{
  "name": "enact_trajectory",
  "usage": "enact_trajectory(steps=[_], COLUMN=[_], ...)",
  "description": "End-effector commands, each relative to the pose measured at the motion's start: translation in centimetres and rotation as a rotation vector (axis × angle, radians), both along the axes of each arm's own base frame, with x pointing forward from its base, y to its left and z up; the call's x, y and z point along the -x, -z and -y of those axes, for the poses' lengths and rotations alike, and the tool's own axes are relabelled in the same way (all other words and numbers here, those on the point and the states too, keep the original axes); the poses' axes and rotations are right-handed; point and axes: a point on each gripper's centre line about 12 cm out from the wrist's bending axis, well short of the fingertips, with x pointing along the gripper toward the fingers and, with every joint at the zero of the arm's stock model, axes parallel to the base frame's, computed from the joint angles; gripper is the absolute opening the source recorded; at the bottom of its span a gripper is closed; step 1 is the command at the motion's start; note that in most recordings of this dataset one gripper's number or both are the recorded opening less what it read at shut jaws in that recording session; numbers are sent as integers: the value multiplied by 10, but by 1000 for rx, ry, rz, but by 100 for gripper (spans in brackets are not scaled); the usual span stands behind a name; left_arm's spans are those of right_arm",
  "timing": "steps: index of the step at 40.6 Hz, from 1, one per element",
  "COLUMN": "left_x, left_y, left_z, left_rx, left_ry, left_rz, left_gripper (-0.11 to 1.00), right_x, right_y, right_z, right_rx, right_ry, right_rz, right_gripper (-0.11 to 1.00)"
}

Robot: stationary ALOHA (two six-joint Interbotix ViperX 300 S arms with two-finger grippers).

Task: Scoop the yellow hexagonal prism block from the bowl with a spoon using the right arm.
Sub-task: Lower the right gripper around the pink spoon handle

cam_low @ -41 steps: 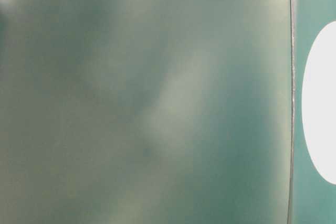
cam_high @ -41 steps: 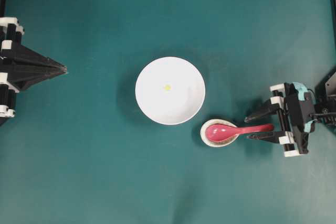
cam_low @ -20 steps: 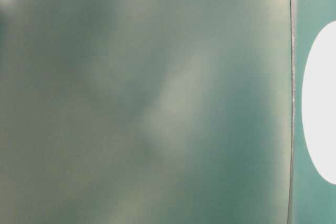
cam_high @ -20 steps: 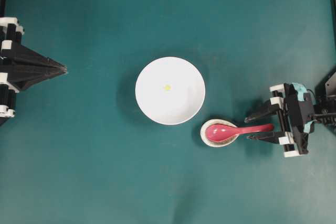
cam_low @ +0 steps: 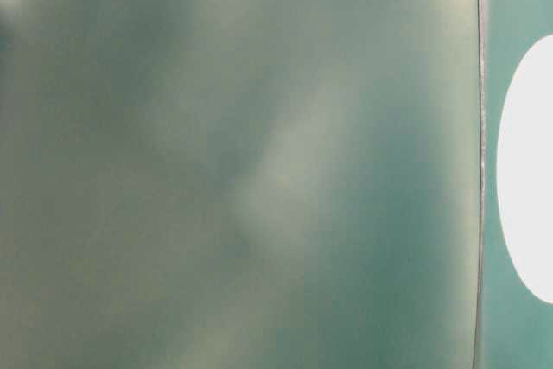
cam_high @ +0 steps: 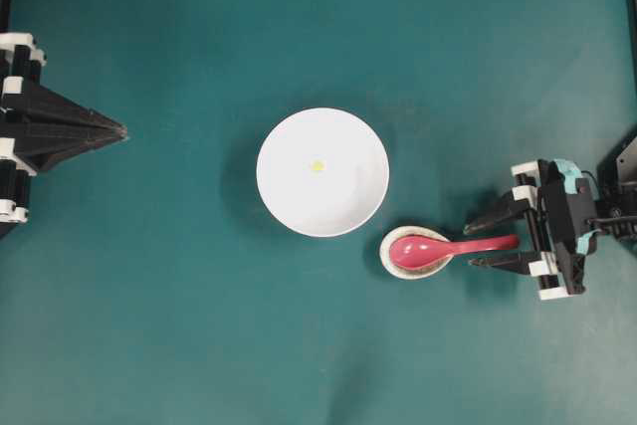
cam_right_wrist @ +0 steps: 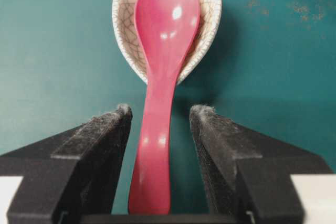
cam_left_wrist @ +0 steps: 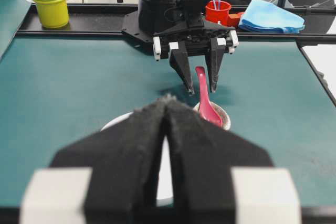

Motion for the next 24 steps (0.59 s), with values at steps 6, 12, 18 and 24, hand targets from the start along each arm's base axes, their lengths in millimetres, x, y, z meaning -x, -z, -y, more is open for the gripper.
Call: enact_trajectory(steps=[6,12,18,24], left_x=[-3,-3,-3,-3], left_y=[-12,-12,-12,-12], left_z=[0,0,0,0], left_rx=[0,2,2,3], left_ry=[0,0,2,1], left_rz=[28,28,28,28], left_gripper=[0,0,0,0], right_x=[-5,-5,-5,-5], right_y=[-5,-5,-5,-5], right_z=[-2,-2,-2,-1], right_rx=[-8,-8,-8,-13], right_ry=[1,3,3,17], right_rz=[29,29,29,29], right_gripper=[50,47,46,46])
